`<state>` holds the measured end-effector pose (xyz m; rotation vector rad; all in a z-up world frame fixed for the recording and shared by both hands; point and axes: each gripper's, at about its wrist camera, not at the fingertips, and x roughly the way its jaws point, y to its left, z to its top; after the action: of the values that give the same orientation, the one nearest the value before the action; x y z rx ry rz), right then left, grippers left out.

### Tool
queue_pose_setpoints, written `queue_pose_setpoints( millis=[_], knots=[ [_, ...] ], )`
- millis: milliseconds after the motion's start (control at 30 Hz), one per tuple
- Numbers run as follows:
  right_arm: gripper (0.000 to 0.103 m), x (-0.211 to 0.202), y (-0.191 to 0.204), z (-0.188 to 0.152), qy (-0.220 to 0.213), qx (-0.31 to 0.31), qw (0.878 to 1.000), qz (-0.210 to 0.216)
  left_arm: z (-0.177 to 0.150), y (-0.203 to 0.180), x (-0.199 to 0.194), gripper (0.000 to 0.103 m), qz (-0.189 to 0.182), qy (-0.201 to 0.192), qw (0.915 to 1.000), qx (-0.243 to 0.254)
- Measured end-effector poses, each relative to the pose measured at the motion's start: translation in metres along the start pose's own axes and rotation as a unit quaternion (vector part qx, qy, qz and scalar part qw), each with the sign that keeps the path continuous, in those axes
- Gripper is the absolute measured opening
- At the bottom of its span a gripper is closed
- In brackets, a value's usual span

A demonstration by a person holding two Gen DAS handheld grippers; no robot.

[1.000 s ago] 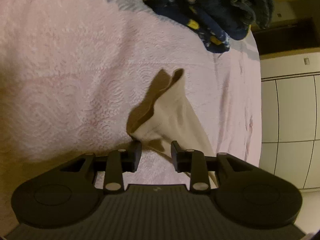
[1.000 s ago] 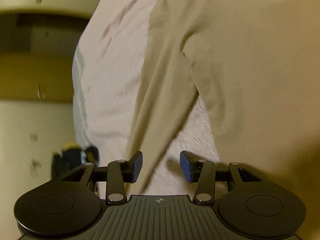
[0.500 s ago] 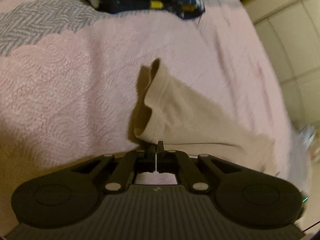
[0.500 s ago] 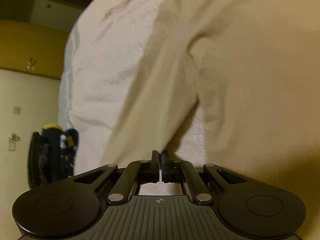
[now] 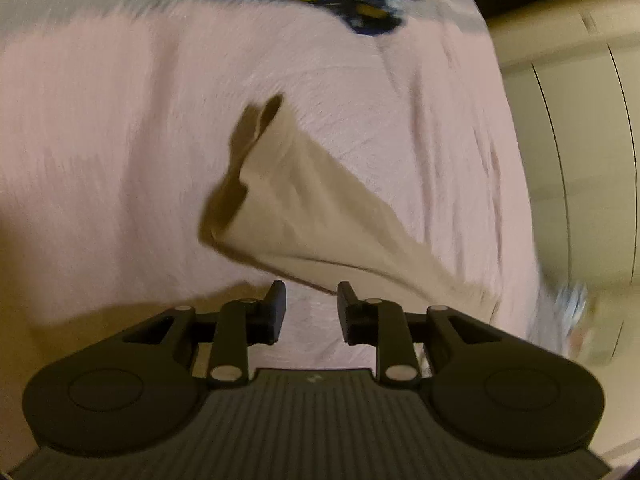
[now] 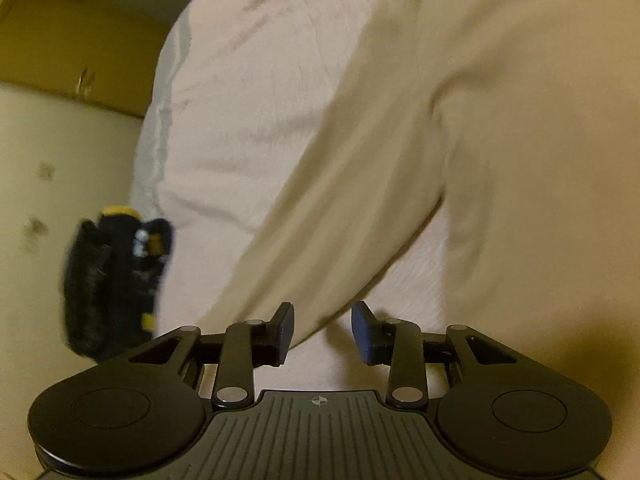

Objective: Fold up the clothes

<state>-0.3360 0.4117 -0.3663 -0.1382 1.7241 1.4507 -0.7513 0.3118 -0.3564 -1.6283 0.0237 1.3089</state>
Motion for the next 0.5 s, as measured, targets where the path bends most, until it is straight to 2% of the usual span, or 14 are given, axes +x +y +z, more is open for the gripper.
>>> queue_pose_setpoints(
  millis=[100, 200, 233, 267, 300, 333, 400, 500],
  knots=[
    [0.036, 0.015, -0.005, -0.01, 0.002, 0.048, 0.999, 0.019, -0.014, 0.005, 0.015, 0.022, -0.01, -0.028, 0.9976, -0.062],
    [0.036, 0.03, -0.002, -0.012, 0.0, 0.07, 0.997, 0.035, -0.021, 0.005, 0.026, 0.02, -0.016, -0.052, 0.9944, -0.091],
    [0.035, 0.033, -0.001, -0.012, 0.0, 0.07, 0.997, 0.035, -0.022, 0.004, 0.028, 0.018, -0.016, -0.053, 0.9946, -0.088],
    [0.033, 0.035, 0.001, -0.013, 0.0, 0.066, 0.997, 0.034, -0.022, 0.002, 0.029, 0.005, -0.016, -0.053, 0.9952, -0.081],
    [0.016, 0.034, 0.002, -0.013, 0.002, 0.056, 0.998, 0.029, -0.022, 0.0, 0.03, 0.0, -0.017, -0.052, 0.9957, -0.074],
    [0.005, 0.033, 0.003, -0.013, 0.004, 0.046, 0.999, 0.024, -0.02, -0.002, 0.028, 0.0, -0.02, -0.048, 0.9968, -0.061],
    [0.0, 0.028, 0.006, -0.013, 0.004, 0.022, 1.0, 0.012, -0.017, -0.007, 0.024, 0.0, -0.026, -0.042, 0.9982, -0.035],
    [0.0, 0.021, 0.012, -0.015, 0.003, -0.002, 1.0, 0.006, -0.015, -0.014, 0.018, 0.0, -0.031, -0.026, 0.999, 0.017]
  ],
)
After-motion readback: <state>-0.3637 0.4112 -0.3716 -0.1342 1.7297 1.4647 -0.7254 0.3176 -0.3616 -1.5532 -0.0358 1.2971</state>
